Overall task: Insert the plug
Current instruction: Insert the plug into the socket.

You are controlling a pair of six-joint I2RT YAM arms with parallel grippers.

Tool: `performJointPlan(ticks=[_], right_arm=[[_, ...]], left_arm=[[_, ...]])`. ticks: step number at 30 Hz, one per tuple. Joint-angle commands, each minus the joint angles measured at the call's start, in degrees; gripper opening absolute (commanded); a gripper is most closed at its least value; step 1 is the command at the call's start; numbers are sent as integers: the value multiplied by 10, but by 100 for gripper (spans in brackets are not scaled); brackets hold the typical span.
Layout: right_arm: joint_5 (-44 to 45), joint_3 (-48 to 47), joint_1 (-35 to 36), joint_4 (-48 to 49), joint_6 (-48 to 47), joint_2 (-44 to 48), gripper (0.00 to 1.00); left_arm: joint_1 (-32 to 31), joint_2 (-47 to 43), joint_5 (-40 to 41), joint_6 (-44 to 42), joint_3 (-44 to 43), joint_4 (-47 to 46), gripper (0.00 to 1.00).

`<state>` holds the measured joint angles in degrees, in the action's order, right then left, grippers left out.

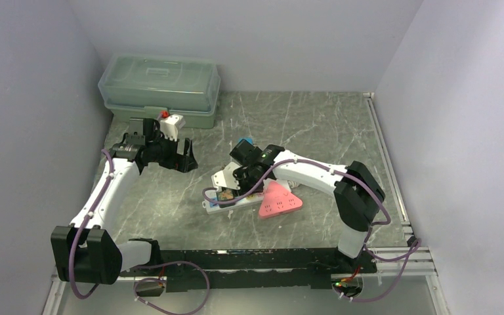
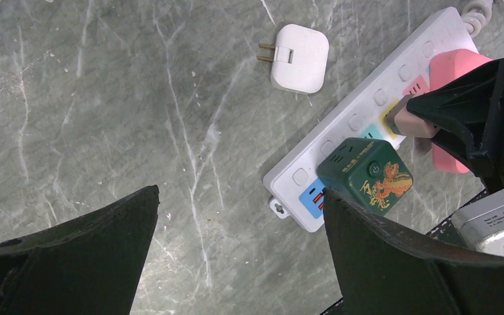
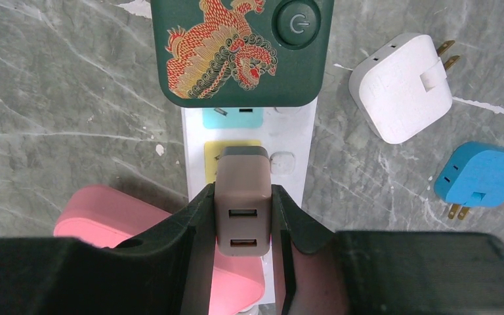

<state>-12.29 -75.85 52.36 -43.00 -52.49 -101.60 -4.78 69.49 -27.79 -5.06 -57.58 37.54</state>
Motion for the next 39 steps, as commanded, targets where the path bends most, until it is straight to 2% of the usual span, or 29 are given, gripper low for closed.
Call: performJointPlan(ticks=[1, 21, 39], right_arm=[[0, 9, 3, 18, -5, 15, 0], [-31, 20, 2, 0, -9, -38, 0], [-77, 99, -8, 49, 20, -34, 0]], left_arm=[[2, -10, -13, 4, -2, -9, 100], [2, -9, -22, 8, -8, -9, 100], [1, -11, -15, 1, -18, 0, 100]])
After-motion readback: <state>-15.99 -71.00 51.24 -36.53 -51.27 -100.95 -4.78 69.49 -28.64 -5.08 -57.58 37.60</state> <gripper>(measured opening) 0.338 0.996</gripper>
